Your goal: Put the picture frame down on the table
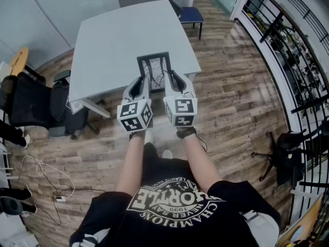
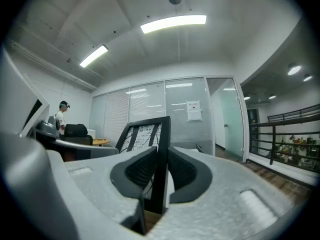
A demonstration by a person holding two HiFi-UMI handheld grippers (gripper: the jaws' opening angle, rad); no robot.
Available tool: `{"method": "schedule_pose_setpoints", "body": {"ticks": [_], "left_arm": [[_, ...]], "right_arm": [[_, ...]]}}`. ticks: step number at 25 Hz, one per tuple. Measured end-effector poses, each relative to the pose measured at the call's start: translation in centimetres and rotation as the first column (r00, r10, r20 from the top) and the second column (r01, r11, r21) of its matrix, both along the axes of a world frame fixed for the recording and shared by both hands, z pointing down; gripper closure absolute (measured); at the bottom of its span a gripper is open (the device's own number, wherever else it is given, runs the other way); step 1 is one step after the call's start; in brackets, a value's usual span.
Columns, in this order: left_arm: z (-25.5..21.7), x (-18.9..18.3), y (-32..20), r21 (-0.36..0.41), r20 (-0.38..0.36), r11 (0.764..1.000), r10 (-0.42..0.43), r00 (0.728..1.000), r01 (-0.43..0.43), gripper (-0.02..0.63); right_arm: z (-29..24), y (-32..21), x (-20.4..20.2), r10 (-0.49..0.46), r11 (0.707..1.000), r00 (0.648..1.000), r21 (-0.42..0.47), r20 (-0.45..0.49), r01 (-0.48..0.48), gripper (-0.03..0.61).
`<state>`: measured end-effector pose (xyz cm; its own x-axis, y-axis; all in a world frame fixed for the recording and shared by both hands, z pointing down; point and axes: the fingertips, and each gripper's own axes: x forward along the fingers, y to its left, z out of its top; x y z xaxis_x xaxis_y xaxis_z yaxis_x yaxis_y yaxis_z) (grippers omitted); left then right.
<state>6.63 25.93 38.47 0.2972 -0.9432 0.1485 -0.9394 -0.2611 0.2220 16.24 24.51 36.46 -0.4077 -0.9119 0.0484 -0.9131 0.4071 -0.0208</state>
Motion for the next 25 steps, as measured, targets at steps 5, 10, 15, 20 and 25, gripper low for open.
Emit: {"method": "schedule_pose_setpoints", "body": {"ticks": [5,10,15,20,25], "left_arm": [[-0.2,-0.2,0.3,-0.005,0.01,1.0,0.007,1.0,-0.007,0.546],[-0.4,0.3,-0.1,-0.001,0.012,1.0,0.018,1.0,-0.018,0.546],[-0.3,-0.2,-1.8,-0.005,0.017,1.0,0.023,1.0,-0.023,0.546],[0.0,-1.5,-4.4,-0.004,0.013,1.0,0.016,1.0,-0.015,0.546],[1.6,-4.1,-9.9,-0.02,-0.019,1.0,0.016,1.0,-0.016,0.546]], "right_arm": [[-0.3,0.7,-0.1,0.009,1.0,1.0,0.0,0.003,-0.009,0.511],[-0.3,0.0,0.4,0.021,1.0,1.0,-0.005,0.009,-0.021,0.511],[-0.2,-1.6,-0.1,0.027,1.0,1.0,-0.011,0.01,-0.027,0.511],[0.1,-4.2,-1.4,0.021,1.0,1.0,-0.014,0.011,-0.02,0.512],[1.4,-9.5,-4.0,0.022,0.999,1.0,-0.024,-0.017,-0.023,0.511]]}}
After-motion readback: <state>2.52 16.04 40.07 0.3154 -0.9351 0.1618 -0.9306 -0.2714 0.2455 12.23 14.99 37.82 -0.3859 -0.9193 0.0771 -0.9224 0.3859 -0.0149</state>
